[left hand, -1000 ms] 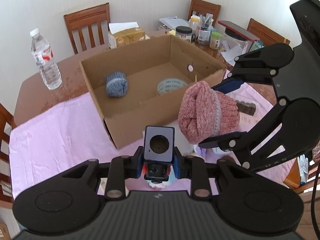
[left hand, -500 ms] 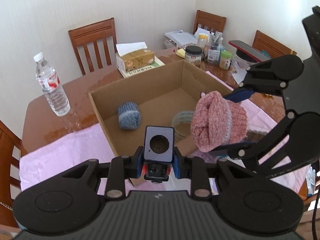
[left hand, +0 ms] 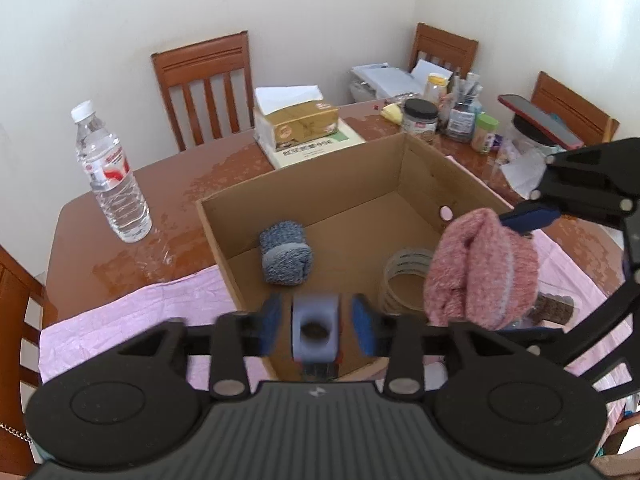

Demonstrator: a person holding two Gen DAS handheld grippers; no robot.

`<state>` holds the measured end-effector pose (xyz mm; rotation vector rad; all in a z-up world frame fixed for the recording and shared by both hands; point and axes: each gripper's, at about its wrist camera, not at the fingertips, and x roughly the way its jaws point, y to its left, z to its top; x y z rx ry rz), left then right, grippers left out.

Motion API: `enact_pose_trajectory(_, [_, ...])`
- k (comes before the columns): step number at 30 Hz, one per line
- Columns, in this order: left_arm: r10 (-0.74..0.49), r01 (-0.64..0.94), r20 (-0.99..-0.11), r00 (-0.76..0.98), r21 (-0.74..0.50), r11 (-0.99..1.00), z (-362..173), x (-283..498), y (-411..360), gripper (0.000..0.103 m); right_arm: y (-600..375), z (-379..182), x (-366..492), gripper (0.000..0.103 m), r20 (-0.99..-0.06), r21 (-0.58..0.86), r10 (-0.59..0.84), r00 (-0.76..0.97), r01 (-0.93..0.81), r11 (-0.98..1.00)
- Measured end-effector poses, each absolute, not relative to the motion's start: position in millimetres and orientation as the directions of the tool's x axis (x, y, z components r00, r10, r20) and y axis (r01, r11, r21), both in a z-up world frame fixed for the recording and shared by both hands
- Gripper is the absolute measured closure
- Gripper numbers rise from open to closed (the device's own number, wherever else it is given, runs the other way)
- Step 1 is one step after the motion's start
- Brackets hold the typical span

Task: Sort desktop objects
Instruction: 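Carry the train and sock into the box and open both tools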

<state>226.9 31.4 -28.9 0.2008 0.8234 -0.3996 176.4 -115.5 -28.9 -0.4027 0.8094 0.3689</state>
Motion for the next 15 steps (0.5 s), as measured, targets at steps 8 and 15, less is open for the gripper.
enact_pose_trajectory(8, [-0.266, 0.409, -0.743, 0.614, 0.012, 0.912, -30, 224, 46, 0.019, -115, -29, 189, 0.03, -0.754, -0.207, 0.145, 0.641, -0.441, 0.873])
enact_pose_trajectory(15, [-0.261, 0.42, -0.762, 0.593, 0.015, 0.907, -35, 212, 56, 0.017, -106, -31, 203, 0.03, -0.756, -0.212, 0.139, 0.639, -0.44, 0.873])
